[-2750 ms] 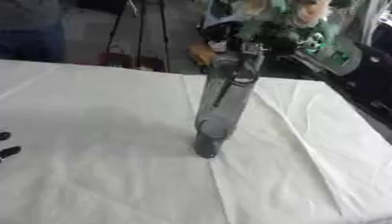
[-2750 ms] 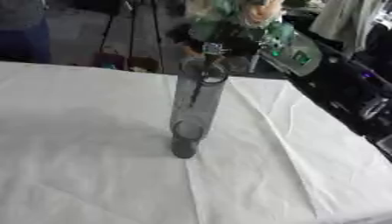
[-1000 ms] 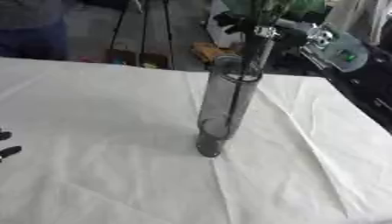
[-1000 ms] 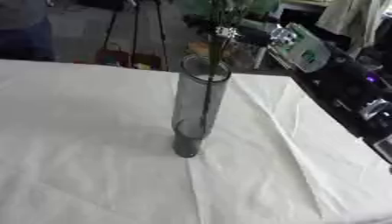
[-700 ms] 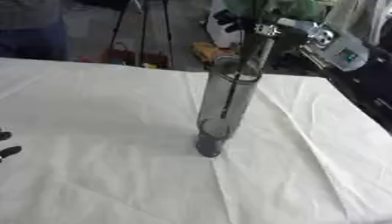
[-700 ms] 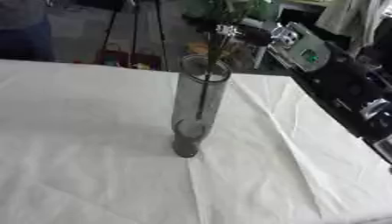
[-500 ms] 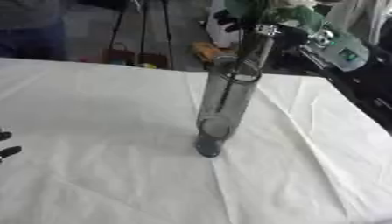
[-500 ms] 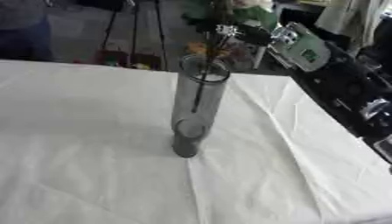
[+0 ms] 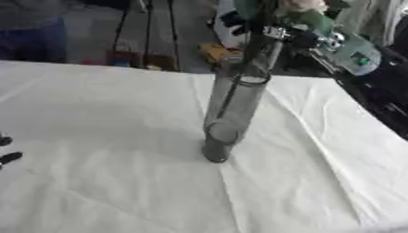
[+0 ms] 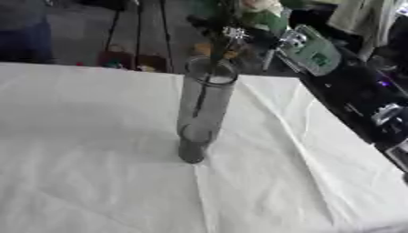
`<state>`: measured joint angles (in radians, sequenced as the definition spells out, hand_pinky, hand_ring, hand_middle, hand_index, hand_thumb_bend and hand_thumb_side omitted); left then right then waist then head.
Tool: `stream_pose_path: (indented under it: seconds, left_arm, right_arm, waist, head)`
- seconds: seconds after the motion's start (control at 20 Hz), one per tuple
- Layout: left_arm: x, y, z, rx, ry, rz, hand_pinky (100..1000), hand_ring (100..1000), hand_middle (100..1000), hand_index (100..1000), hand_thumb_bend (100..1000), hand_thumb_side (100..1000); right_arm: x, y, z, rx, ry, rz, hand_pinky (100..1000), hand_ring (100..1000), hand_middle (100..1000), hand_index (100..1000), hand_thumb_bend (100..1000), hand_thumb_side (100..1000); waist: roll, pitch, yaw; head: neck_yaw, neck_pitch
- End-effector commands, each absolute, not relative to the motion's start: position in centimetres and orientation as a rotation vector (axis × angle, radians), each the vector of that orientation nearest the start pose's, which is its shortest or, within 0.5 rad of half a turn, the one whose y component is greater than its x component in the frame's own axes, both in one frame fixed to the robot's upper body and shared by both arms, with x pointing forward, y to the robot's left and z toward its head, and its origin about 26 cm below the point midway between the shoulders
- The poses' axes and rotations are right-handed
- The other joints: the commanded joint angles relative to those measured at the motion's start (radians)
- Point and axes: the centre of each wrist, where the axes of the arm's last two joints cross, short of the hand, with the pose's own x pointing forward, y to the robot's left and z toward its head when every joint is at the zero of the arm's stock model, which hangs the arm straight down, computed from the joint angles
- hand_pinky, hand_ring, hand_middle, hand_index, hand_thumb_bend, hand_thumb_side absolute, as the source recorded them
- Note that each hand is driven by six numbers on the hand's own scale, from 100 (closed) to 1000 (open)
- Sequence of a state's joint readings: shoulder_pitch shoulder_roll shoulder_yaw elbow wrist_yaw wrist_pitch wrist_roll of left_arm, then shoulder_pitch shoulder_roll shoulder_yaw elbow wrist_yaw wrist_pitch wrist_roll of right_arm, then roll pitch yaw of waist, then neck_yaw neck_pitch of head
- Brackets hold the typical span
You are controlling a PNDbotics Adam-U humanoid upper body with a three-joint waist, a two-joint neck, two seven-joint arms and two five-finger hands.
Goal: Arrange flowers into the vase.
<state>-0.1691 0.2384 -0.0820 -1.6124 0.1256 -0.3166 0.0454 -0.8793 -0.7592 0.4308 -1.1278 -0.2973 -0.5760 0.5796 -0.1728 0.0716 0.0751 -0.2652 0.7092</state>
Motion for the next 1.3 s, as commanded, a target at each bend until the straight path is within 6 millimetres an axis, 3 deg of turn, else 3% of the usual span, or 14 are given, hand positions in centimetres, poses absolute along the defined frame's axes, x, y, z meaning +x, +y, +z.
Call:
stream_pose_path:
  seconds: [0.05,0.65,1.3]
  left_arm:
    - [32.02,25.91,6.53,-0.031,-2.110,-0.174,717,961,664,800,940,772]
    - [32.04,25.84,6.53,-0.034,-2.110,-0.173,718,961,665,800,939,772]
    - [32.04,25.84,6.50,-0.034,-2.109,-0.176,719,961,665,800,937,773]
  right_arm:
    - [44.06,-32.82,24.11,0.135,-2.003,2.021,950,1000,982,1000,100,1000]
    - [44.09,-32.59,24.79,0.100,-2.018,2.037,971,1000,988,1000,100,1000]
    - [44.10,-32.68,24.07,0.134,-2.017,2.013,938,999,974,1000,100,1000]
  waist:
    - [0.010,-0.007,-0.002]
    - [0.010,-0.005,-0.002]
    - [0.006,-0.009,-0.006]
  head:
    - [-0.001,-0.014]
    - [0.003,-0.016]
    - [0.004,-0.013]
